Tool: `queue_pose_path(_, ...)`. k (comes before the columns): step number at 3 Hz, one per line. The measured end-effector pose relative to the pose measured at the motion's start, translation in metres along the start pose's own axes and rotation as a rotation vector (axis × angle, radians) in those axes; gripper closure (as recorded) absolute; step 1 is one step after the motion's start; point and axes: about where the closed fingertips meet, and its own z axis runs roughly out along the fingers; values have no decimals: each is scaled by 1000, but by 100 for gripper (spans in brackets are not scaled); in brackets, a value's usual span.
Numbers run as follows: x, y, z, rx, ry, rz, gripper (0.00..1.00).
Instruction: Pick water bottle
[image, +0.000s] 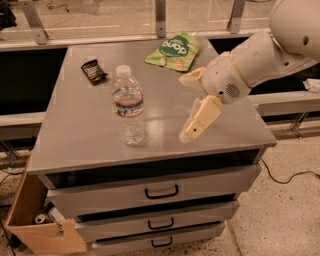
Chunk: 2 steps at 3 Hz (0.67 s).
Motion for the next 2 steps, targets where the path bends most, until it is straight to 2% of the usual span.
queue_pose_path(1, -26, 10, 41, -78, -153, -17, 0)
queue_pose_path(2, -51, 22, 68, -130, -272, -29, 0)
